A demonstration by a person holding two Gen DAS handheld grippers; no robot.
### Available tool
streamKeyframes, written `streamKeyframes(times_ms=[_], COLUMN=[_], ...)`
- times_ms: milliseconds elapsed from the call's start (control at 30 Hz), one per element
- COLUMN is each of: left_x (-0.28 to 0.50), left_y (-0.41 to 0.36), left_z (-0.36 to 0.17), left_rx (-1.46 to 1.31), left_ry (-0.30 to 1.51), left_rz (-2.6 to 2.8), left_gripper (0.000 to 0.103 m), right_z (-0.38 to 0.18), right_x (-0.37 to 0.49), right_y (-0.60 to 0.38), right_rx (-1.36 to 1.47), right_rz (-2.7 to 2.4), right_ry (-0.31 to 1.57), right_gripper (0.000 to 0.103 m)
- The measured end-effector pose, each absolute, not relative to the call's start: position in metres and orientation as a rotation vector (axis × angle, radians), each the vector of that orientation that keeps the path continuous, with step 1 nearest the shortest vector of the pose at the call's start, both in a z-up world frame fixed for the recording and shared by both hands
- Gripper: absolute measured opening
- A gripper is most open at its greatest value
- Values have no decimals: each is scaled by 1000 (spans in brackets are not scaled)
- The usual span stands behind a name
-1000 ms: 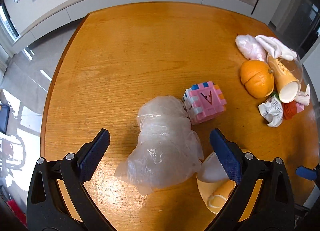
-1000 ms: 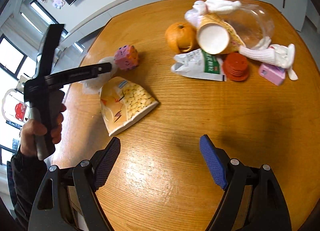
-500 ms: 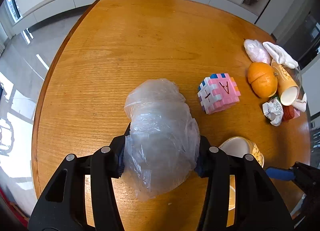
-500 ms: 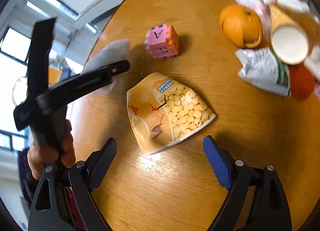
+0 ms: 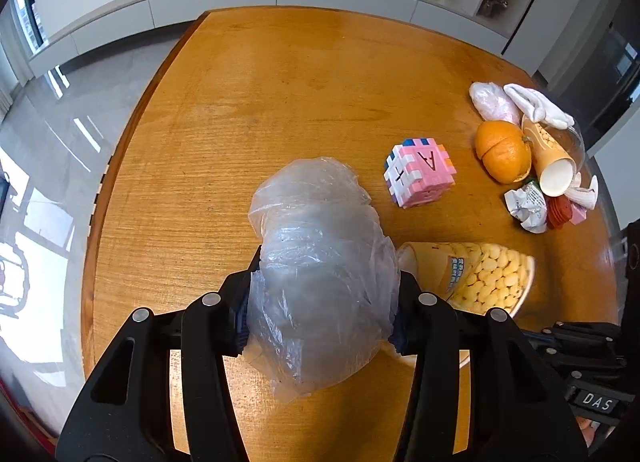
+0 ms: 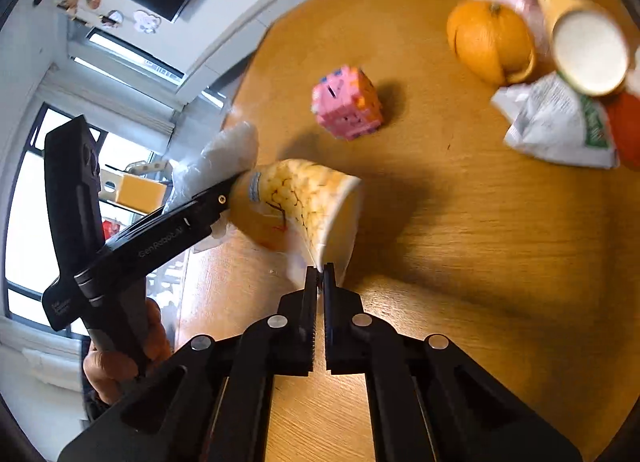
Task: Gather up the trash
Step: 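Grasp the crumpled clear bag with the left gripper while the right grasps the printed snack bag, then carry both bags to the black trash bag and open both grippers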
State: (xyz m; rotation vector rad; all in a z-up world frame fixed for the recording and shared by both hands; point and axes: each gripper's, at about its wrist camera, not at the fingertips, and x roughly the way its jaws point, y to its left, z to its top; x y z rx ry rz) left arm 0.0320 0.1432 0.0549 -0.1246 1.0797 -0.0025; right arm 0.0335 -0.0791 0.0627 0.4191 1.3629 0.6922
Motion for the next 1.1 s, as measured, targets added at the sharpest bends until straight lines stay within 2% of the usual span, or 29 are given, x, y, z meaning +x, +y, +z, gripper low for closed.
streamKeyframes(times_ms=[200, 433, 1100], left_x=[9, -8, -78], left_y=[105, 10, -329], left_z=[94, 123, 105], left_rx=[-81, 3, 285], left_ry=[1008, 960, 965], left_rz=[-67, -217, -769], left_gripper=[49, 49, 50], right_z=[103, 115, 111], right_x=[12, -10, -153], right_y=[-125, -220, -508], right_rx=[384, 433, 615], right_rz=[638, 499, -76], right_ry=[1283, 1228, 1098], right_gripper=[4, 4, 4])
